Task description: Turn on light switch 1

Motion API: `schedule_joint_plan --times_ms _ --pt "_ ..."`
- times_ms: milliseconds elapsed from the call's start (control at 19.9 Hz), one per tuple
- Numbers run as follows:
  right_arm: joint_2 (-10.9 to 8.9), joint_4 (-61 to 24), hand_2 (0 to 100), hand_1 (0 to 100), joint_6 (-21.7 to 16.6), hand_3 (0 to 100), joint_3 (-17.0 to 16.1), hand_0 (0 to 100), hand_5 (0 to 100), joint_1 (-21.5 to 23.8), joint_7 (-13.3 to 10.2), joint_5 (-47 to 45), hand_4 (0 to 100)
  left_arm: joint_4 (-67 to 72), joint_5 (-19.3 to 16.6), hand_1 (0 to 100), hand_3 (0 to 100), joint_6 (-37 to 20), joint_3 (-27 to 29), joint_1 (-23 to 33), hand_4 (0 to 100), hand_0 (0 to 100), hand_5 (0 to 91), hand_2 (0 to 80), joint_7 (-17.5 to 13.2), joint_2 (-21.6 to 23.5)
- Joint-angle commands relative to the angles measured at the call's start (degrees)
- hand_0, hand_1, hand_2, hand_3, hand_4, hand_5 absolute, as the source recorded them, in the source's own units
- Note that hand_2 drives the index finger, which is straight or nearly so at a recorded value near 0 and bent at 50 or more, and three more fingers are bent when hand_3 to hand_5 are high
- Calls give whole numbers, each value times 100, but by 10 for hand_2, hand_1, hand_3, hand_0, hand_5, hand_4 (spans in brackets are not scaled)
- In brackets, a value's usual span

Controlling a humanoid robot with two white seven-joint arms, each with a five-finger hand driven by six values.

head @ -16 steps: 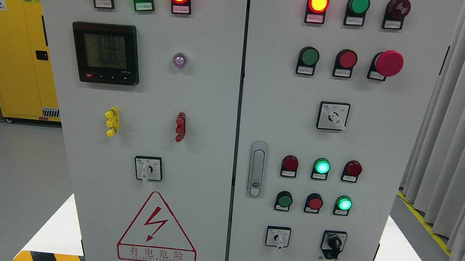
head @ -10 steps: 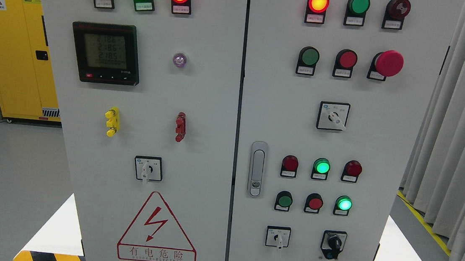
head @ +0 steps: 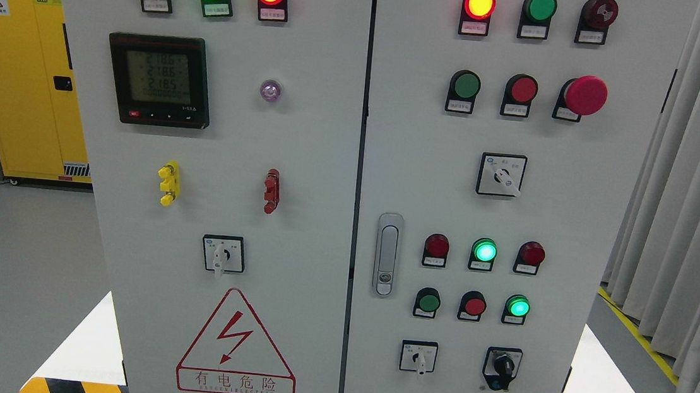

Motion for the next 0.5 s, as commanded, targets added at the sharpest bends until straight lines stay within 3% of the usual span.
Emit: schedule_joint_plan --times_ms 0,150,351,451 --pt "0 0 40 500 3 0 0 0 0 0 -4 -167 0 -2064 -57 35 0 -28 -16 706 83 53 0 0 231 -97" --pt "0 0 40 500 3 0 0 0 0 8 -4 -167 0 -3111 -355 66 56 -63 11 971 142 86 0 0 417 25" --pt "0 0 40 500 3 0 0 0 0 0 -4 -167 0 -4377 -374 93 196 -54 265 1059 264 148 0 0 365 175" --pt "0 0 40 500 3 0 0 0 0 0 -4 -167 0 -4930 -382 99 252 -81 275 1094 278 166 0 0 347 272"
